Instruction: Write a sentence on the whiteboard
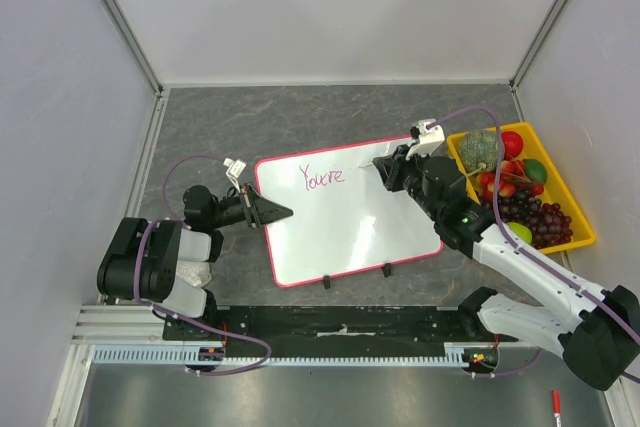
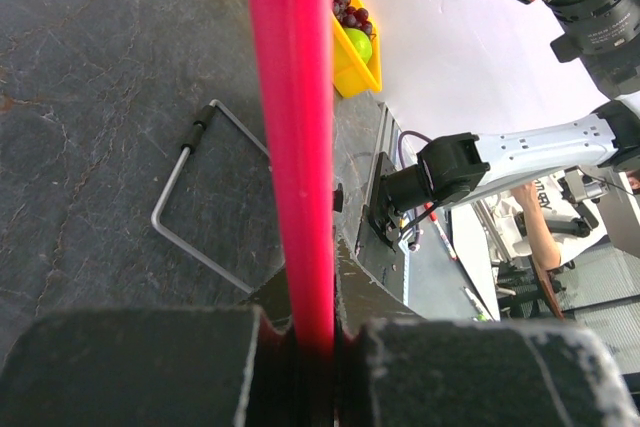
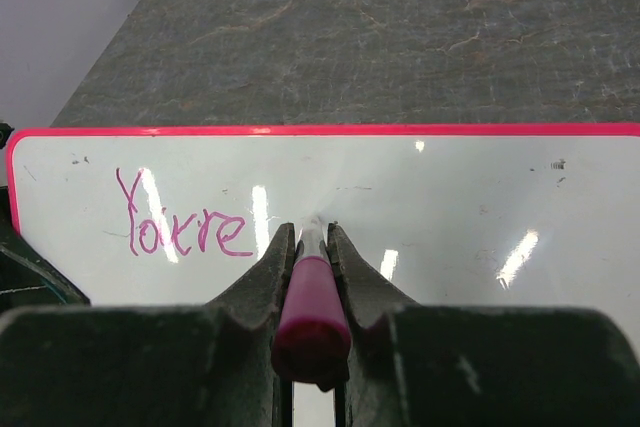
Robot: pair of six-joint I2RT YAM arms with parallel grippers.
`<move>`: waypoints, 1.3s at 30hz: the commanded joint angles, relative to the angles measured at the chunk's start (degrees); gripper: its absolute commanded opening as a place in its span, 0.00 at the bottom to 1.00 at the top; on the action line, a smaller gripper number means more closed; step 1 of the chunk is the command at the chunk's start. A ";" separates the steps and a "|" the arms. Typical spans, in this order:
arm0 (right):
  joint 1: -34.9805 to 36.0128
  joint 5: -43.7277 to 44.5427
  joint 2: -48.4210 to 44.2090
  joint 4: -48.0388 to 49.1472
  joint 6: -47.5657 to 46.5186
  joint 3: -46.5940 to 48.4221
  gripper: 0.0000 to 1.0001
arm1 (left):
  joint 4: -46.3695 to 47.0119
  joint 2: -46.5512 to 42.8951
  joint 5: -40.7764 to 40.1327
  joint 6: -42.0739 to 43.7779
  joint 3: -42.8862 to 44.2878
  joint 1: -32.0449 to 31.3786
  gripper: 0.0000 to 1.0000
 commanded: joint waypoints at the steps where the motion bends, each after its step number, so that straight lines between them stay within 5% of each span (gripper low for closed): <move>1: -0.32 -0.06 0.70 2.64 -0.27 1.61 0.00 | 0.74 1.06 -0.14 4.42 -0.79 -0.15 0.02; 19: -0.32 -5.43 -1.94 1.41 0.26 -2.07 0.00 | 0.74 1.23 -0.23 4.42 -0.79 -0.15 0.02; 39: -0.41 0.28 -3.70 1.06 0.70 -0.14 0.00 | 0.91 1.15 -0.14 4.42 -0.71 -0.15 0.02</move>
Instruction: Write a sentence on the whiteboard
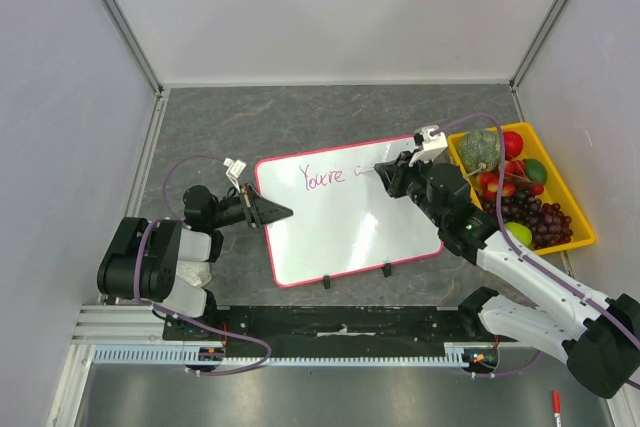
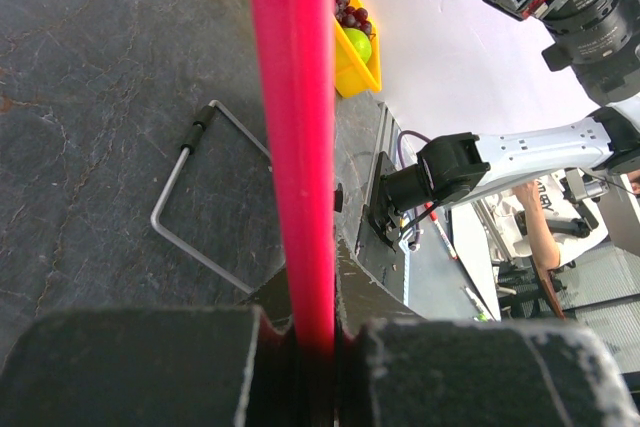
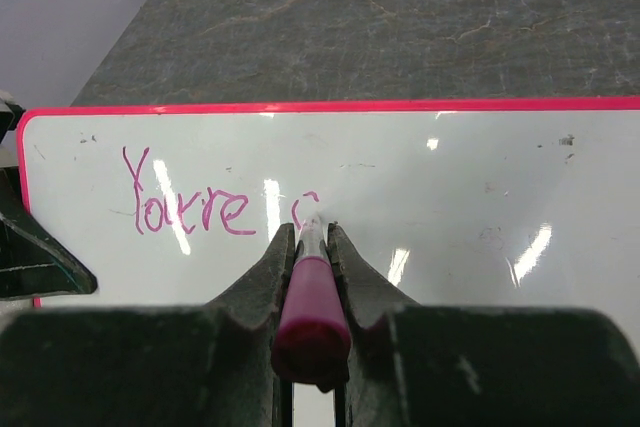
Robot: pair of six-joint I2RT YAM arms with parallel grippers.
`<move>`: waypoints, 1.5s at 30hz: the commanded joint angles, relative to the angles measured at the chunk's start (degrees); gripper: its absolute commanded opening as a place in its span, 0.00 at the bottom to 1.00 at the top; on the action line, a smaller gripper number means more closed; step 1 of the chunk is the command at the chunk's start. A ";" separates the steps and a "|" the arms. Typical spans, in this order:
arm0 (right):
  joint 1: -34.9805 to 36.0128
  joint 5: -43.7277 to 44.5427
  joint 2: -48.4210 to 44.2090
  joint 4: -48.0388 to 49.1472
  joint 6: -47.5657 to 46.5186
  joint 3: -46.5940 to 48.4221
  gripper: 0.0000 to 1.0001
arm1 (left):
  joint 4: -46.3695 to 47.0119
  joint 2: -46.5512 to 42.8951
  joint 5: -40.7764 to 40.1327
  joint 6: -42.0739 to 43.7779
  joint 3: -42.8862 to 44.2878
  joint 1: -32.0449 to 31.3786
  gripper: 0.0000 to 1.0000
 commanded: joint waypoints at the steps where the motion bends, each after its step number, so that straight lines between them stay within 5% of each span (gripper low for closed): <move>1: -0.35 2.95 -1.10 0.23 -0.09 3.40 0.00 | 0.48 0.95 -0.27 4.53 -0.71 -0.15 0.02; 45: -0.87 0.49 -1.01 -2.85 -1.05 1.12 0.00 | 0.65 0.95 -0.10 4.53 -0.71 -0.15 0.02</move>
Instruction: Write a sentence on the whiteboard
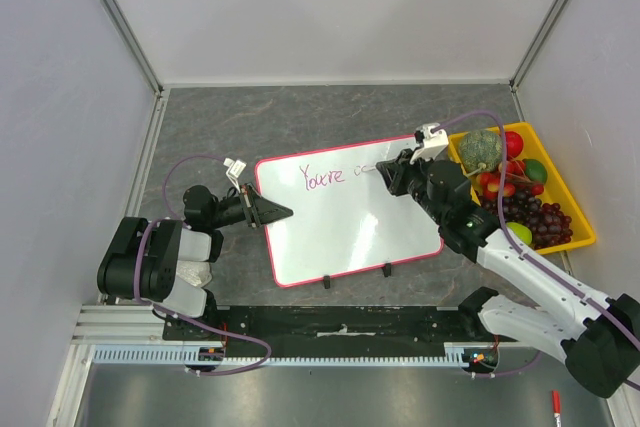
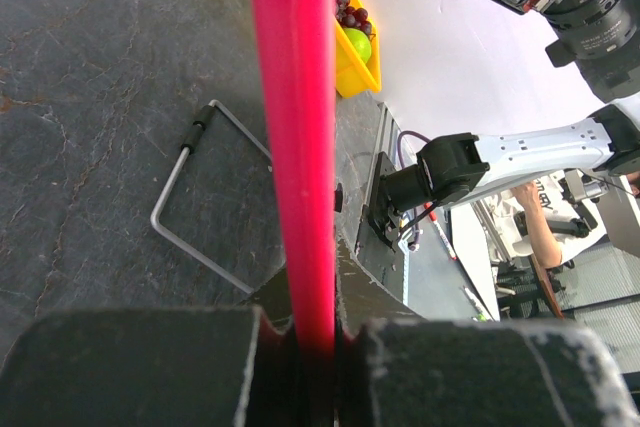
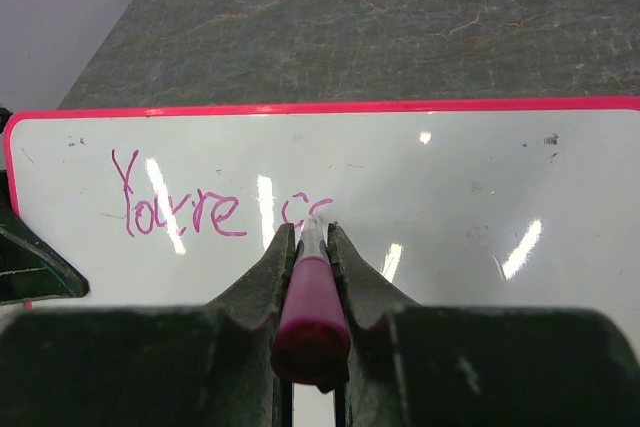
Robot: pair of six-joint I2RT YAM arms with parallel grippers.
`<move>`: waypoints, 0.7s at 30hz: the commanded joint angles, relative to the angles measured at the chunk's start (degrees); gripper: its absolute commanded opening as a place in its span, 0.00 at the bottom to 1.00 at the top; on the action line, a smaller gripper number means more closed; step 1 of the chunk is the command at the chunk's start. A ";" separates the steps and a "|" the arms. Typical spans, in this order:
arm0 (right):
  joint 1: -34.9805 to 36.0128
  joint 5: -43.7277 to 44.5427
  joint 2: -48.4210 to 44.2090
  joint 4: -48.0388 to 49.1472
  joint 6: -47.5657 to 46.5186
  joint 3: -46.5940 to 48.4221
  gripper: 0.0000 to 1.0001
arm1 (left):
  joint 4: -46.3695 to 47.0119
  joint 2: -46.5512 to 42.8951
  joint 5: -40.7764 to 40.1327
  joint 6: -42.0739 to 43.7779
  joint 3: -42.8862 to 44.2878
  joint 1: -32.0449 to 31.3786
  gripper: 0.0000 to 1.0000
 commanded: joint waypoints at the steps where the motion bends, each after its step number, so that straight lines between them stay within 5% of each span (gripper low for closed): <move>1: -0.11 0.10 -1.84 -1.21 -0.97 -0.74 0.00 | 0.63 0.97 -0.08 4.66 -0.71 -0.15 0.02; 21: -0.37 4.50 0.97 0.28 -1.32 2.94 0.00 | 0.72 0.97 -0.08 4.57 -0.71 -0.15 0.02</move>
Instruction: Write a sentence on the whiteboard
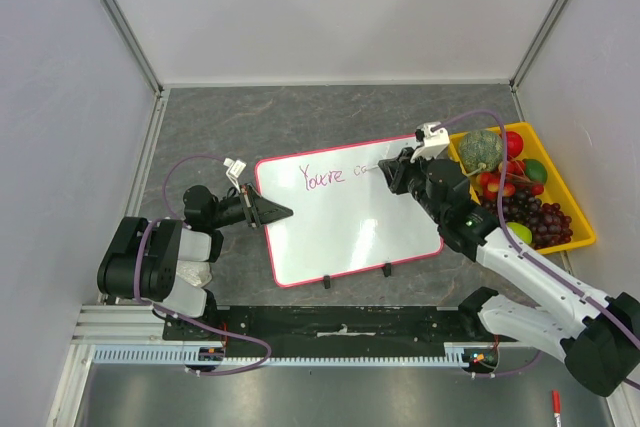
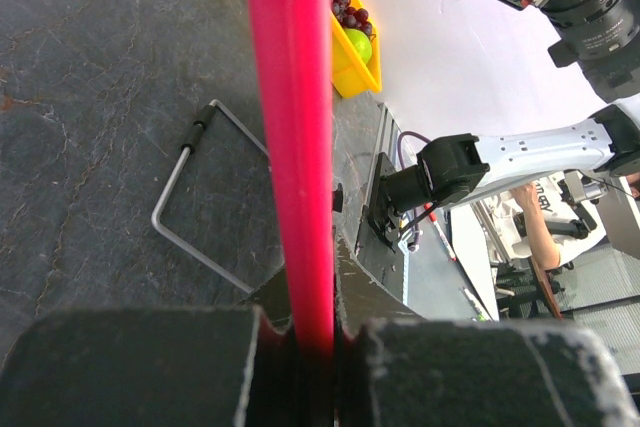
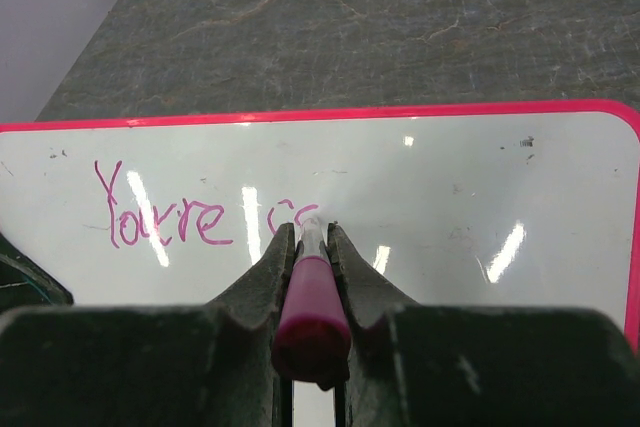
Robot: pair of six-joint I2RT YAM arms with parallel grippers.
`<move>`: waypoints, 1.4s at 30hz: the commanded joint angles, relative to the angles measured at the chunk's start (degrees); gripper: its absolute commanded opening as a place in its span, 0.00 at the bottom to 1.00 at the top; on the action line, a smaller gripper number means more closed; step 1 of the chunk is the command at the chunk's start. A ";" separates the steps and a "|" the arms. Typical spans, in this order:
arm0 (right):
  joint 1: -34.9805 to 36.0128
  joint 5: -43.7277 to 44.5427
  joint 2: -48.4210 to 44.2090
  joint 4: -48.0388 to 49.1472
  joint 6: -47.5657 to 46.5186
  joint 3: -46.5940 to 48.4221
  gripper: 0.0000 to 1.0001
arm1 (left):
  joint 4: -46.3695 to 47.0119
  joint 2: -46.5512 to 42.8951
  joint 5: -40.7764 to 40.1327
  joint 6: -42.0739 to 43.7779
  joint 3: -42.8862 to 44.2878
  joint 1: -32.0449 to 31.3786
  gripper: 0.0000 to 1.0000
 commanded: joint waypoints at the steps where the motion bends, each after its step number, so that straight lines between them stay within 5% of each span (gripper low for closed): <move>1: -0.46 2.09 1.06 1.14 -0.88 2.75 0.00 | 0.80 0.91 -0.08 4.64 -0.79 -0.15 0.02; 42: -0.64 2.44 -2.28 -0.88 -0.36 2.22 0.00 | 0.80 0.91 -0.08 4.64 -0.79 -0.23 0.02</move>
